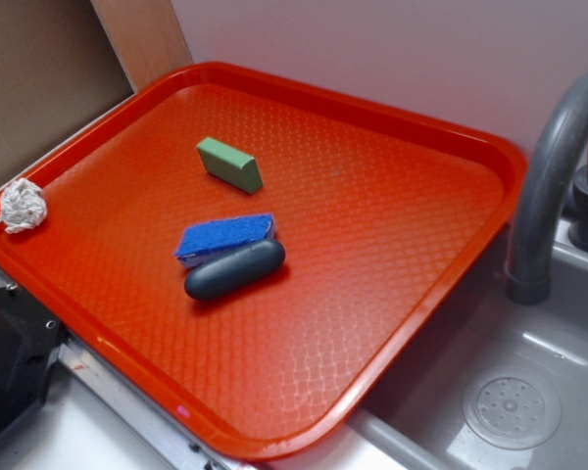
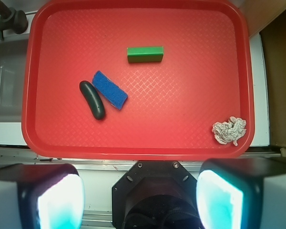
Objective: Grab the plastic pickle.
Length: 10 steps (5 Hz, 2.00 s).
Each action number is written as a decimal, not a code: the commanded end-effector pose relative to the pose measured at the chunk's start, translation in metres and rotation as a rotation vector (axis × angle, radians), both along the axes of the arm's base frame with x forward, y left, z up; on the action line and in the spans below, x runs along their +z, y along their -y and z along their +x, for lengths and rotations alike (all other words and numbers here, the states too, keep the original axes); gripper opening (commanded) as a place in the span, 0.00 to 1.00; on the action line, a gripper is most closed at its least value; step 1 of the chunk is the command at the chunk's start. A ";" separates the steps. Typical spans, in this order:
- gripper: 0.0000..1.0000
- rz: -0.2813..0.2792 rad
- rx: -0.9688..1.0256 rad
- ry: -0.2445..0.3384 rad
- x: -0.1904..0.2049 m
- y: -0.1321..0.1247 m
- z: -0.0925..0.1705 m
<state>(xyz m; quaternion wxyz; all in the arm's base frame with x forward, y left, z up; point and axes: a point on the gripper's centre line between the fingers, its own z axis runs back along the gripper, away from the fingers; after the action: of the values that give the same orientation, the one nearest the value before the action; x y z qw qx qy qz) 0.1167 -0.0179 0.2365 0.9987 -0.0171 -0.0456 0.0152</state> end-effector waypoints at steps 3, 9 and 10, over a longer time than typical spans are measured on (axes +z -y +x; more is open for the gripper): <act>1.00 0.029 -0.004 0.023 -0.036 0.025 0.014; 1.00 0.100 -0.126 -0.009 -0.195 0.085 0.066; 1.00 0.111 -0.160 -0.031 -0.209 0.092 0.062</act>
<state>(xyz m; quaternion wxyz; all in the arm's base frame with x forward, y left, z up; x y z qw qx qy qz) 0.1744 -0.1086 0.0250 0.9970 0.0388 -0.0163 -0.0652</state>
